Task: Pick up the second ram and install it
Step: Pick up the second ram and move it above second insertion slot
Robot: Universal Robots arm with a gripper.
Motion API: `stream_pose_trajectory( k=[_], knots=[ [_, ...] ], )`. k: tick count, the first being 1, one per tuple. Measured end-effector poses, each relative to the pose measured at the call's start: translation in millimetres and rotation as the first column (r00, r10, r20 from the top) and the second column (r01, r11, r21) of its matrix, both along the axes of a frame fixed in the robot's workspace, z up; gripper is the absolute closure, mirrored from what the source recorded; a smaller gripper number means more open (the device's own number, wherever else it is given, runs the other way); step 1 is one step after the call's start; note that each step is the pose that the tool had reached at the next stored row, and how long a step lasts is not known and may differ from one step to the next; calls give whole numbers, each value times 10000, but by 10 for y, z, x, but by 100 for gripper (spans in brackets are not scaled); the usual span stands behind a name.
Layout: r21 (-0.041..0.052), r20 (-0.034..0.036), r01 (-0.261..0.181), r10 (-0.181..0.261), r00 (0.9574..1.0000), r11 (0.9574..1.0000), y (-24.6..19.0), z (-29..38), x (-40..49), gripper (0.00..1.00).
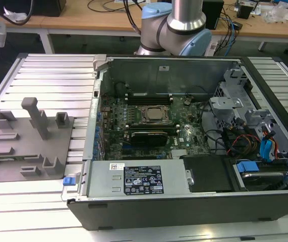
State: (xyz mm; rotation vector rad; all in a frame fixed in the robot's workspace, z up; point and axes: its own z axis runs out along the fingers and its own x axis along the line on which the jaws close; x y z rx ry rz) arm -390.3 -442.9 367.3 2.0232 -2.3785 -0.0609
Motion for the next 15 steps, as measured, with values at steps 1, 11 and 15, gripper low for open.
stream_pose_trajectory(
  k=[1, 11, 15],
  knots=[
    [0, 0, -1, 1, 10000, 10000, 0, -6, 0, 70],
    [0, 0, 0, 0, 10000, 10000, 0, -70, 0, 70],
    [0, 0, 0, 0, 10000, 10000, 0, -165, 0, 70]
  ],
)
